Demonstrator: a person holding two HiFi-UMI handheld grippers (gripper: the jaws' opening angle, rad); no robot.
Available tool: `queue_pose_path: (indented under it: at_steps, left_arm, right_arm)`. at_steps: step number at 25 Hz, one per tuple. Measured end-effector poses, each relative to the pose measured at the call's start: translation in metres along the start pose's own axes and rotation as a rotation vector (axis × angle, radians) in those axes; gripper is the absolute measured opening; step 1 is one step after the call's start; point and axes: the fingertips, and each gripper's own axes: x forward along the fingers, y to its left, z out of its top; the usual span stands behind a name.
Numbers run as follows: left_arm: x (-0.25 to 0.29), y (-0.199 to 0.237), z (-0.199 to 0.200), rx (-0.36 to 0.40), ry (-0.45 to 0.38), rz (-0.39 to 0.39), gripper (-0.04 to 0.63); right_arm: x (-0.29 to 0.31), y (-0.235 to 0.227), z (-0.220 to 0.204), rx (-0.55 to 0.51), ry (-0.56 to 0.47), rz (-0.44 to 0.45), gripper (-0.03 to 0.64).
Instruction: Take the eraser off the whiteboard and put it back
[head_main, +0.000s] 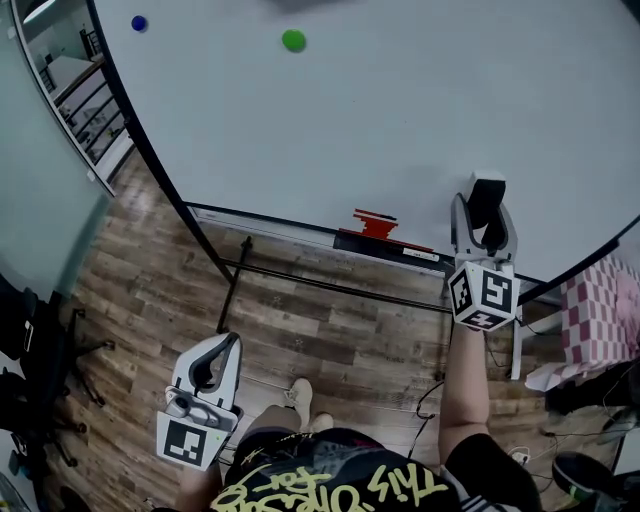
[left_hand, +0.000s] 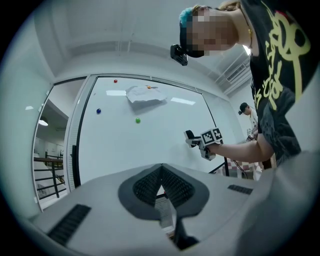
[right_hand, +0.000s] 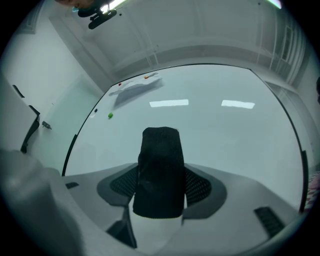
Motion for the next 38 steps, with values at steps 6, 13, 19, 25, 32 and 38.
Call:
queue_pose_path:
  at_steps: [6, 13, 19, 25, 32, 38]
  left_arm:
    - [-0.008, 0.014, -0.004, -0.004, 0.01, 0.039, 0.006]
    - [-0.007, 0.023, -0.004, 0.005, 0.007, 0.059, 0.006]
    - [-0.01, 0.027, -0.006, 0.004, 0.013, 0.07, 0.006]
    - [-0.005, 0.021, -0.007, 0.016, 0.015, 0.058, 0.006]
    - [0.001, 0.023, -0.001, 0.007, 0.002, 0.052, 0.006]
    - [-0.008, 0.023, -0.001, -0.008, 0.005, 0.058, 0.006]
  right_arm:
    - [0.019, 0.001, -0.01, 0.008, 0.024, -0.009, 0.261]
    - [0.032, -0.011, -0.022, 0.03, 0.048, -0.049, 0.261]
    - [0.039, -0.013, -0.024, 0.028, 0.053, -0.058, 0.261]
    - [0.041, -0.016, -0.027, -0.004, 0.043, -0.077, 0.261]
    - [0.048, -0.016, -0.032, -0.069, 0.029, -0.144, 0.261]
    - [0.05, -0.013, -0.03, -0.072, 0.024, -0.167, 0.261]
